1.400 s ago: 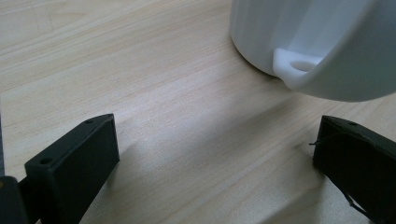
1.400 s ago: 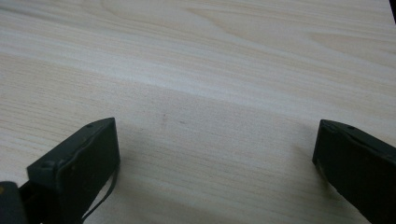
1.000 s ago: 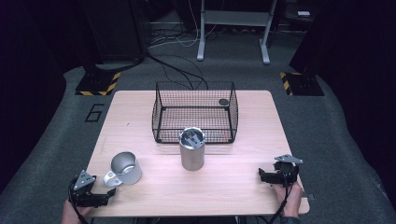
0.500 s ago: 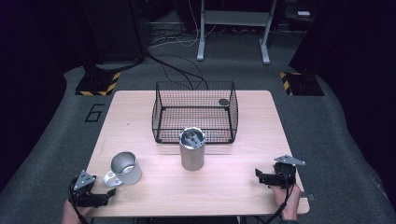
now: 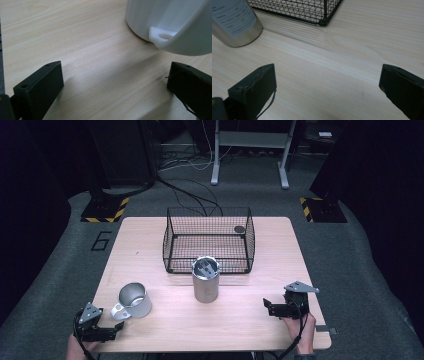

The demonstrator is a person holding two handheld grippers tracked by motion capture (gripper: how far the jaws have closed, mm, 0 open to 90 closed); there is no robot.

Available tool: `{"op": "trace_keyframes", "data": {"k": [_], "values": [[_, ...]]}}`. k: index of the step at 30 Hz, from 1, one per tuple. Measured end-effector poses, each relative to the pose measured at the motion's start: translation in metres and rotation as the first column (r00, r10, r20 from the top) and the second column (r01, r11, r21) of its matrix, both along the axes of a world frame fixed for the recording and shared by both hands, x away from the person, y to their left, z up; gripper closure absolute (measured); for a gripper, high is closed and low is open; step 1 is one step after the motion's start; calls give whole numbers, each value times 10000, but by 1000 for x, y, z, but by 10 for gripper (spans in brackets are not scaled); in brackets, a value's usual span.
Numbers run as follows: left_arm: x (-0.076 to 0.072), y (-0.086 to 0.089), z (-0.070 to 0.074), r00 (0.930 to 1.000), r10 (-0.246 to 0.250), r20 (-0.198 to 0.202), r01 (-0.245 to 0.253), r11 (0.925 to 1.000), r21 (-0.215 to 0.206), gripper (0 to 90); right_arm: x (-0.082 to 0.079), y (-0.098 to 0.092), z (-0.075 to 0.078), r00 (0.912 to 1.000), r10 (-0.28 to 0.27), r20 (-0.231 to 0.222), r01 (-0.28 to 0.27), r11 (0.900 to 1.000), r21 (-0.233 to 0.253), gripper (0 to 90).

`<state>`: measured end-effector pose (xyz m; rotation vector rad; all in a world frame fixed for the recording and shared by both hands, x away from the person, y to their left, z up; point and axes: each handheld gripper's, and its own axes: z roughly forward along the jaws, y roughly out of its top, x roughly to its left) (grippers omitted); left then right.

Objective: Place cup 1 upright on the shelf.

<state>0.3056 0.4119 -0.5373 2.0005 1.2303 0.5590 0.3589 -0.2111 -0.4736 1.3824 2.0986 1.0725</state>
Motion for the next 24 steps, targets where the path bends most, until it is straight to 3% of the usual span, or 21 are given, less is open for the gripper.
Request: {"op": "trace_keyframes", "data": {"k": [11,24], "values": [[0,0,0,10000,5,-3,-5,10000,2,4,5,31,10,9951,989,72,-989,9951,-10,5],[0,0,0,10000,52,14,-52,10000,17,4,13,70,20,9767,2141,110,-2142,9768,45,1]]}}
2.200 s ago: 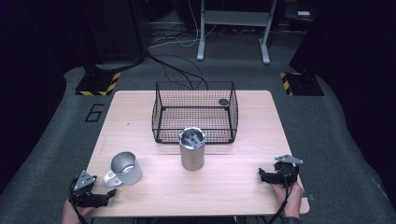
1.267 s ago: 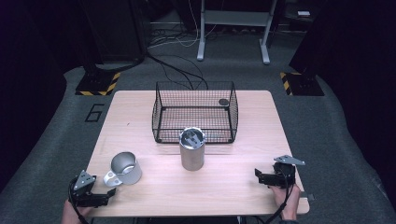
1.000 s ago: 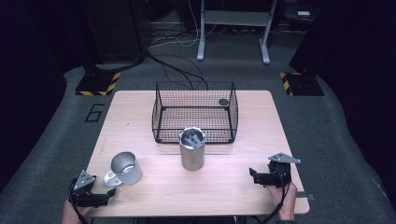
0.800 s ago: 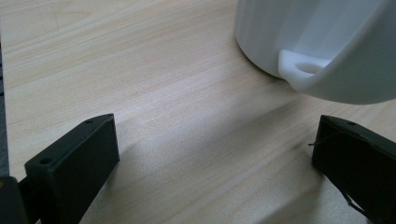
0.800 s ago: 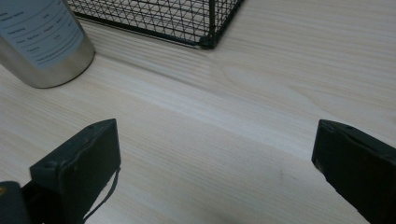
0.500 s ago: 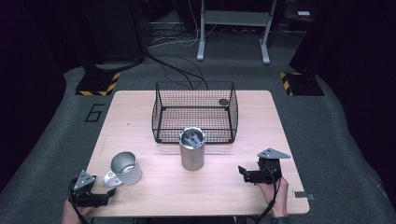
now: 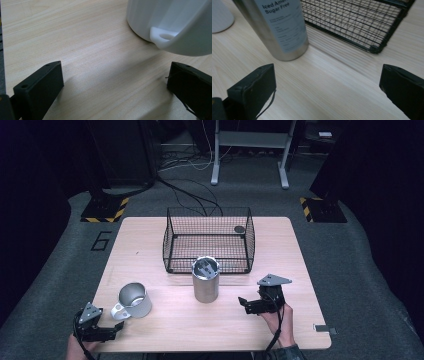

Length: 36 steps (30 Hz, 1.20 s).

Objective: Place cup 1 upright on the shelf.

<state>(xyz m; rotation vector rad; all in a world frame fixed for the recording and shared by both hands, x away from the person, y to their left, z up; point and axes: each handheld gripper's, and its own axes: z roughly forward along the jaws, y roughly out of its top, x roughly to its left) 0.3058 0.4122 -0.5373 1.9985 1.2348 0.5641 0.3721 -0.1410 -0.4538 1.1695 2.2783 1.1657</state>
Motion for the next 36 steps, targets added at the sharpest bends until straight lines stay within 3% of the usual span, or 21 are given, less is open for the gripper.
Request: {"op": "trace_keyframes", "data": {"k": [8,15,20,36], "values": [[0,0,0,10000,15,-13,-15,10000,-4,4,6,23,7,9969,784,64,-785,9968,179,0],[0,0,0,10000,14,-17,-14,10000,-1,4,12,42,14,9913,1309,136,-1310,9914,50,0],[0,0,0,10000,22,-19,-22,10000,-7,4,16,53,20,9868,1620,-3,-1620,9868,64,0],[0,0,0,10000,63,21,-63,10000,-24,4,34,86,39,9701,2421,169,-2421,9702,-48,0]]}}
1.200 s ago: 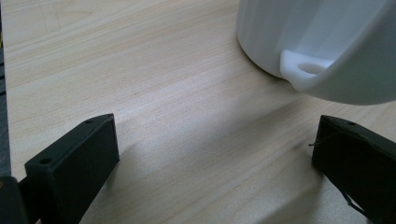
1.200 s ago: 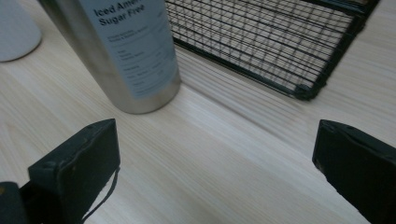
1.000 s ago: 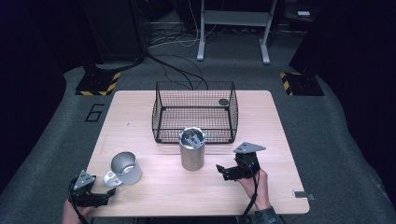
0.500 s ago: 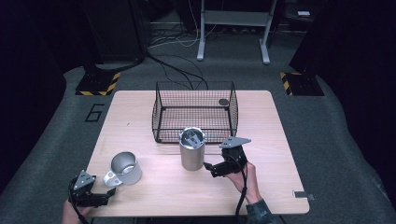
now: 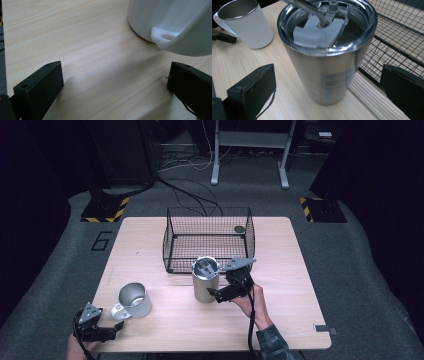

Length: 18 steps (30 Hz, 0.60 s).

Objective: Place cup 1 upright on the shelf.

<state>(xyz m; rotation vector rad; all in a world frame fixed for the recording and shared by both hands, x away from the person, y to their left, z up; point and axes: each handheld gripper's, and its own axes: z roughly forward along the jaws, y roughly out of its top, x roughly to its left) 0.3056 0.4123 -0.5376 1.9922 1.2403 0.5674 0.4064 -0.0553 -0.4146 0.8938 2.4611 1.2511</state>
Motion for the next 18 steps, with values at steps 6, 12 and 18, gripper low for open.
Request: {"op": "trace_keyframes", "data": {"k": [6,12,18], "values": [[0,0,1,9999,-38,-100,38,10000,22,4,8,8,1,10000,-28,3,28,9998,201,11],[0,0,1,9999,-41,-97,41,10000,24,4,14,15,3,9999,0,152,-3,9997,240,0],[0,0,0,10000,7,-3,-7,10000,-4,4,22,22,2,9999,134,51,-136,9992,367,0]]}}
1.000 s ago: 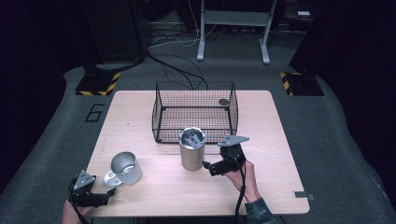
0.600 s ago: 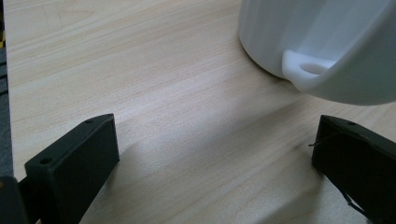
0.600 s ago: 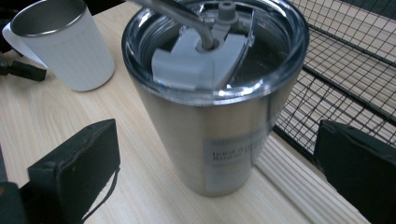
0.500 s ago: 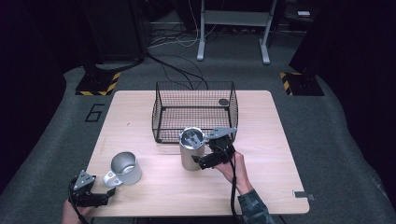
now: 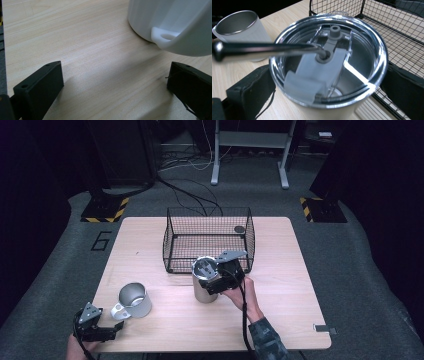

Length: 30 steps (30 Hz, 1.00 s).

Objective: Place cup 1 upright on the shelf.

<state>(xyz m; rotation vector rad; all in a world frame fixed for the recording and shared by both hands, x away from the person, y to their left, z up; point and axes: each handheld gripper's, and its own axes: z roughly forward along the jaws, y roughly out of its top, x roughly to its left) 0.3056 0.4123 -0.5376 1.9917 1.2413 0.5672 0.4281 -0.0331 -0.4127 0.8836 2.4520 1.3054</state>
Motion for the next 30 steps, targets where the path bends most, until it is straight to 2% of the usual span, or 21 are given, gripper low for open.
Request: {"op": "trace_keyframes", "data": {"k": [3,4,7,18,22,28,30], "values": [[0,0,1,10000,-42,-89,42,10000,25,4,2,5,0,10000,11,-25,-11,10000,42,0],[0,0,0,10000,4,21,-4,10000,-12,4,3,6,-1,10000,38,29,-38,10000,16,0],[0,0,0,10000,-3,3,3,10000,-5,4,4,9,-3,10000,-49,-61,50,9999,106,0],[0,0,0,10000,6,7,-6,10000,-6,4,6,14,-7,9998,-183,123,181,9997,153,8],[0,0,0,10000,6,2,-6,10000,0,4,3,14,-8,9987,-290,420,285,9995,121,20],[0,0,0,10000,32,15,-31,10000,-13,4,1,15,-6,9975,-224,672,236,9996,-170,30],[0,0,0,10000,38,21,-38,10000,-16,4,0,15,-6,9970,-284,714,293,9995,-120,31]]}}
